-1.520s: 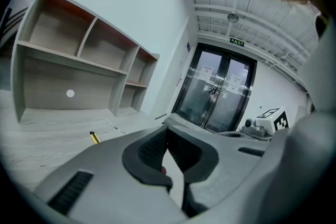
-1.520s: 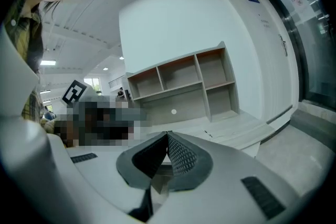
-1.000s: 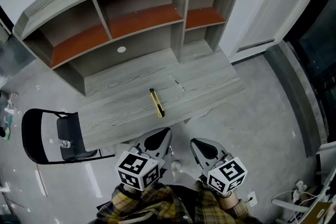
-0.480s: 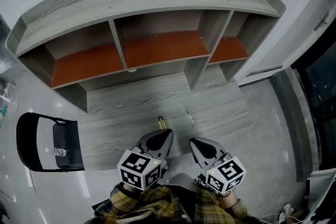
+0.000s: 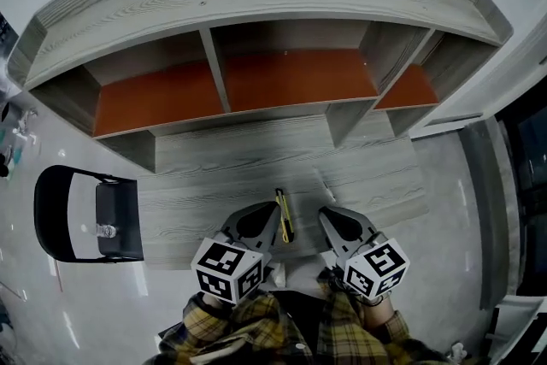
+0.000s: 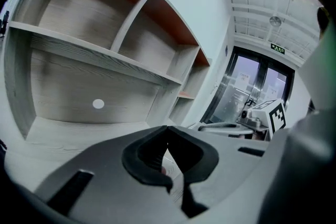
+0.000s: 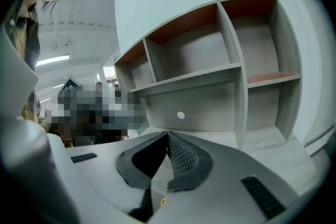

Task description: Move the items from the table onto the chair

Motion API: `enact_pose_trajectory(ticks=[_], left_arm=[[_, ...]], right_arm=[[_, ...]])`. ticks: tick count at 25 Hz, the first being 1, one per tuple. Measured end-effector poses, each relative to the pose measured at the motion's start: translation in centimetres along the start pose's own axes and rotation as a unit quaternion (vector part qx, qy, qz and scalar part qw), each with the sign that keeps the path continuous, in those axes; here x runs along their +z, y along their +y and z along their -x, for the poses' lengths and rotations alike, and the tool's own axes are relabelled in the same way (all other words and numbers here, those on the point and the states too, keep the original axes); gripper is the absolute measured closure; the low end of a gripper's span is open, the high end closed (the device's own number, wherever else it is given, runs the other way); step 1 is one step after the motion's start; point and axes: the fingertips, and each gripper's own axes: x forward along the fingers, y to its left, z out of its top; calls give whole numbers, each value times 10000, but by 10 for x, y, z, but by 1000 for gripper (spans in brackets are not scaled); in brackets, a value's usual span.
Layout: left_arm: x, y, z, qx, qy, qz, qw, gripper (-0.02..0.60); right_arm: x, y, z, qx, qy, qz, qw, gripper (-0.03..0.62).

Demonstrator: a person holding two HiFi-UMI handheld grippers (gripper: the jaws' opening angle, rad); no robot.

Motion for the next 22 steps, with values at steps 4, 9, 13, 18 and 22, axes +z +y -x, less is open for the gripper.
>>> enact_pose_trajectory(ticks=[4, 9, 13, 18, 22], left_arm=[[1, 4, -4, 228, -45, 132, 9996, 577], [5, 4, -15, 545, 14, 257, 9982, 577], [4, 2, -26, 789, 30, 311, 9964, 577], [-2, 2, -35, 999, -29, 526, 9936, 577], [-2, 4, -40, 1138, -134, 693, 9910, 574]], right_arm=[[10, -13, -10, 243, 87, 145, 9996, 576], [30, -23, -18, 568, 139, 287, 9979, 576], [32, -34, -18, 738, 215, 282, 9966, 576], [22, -45, -17, 919, 351, 220, 9949, 576], [20, -50, -18, 1059, 382, 236, 9934, 576]])
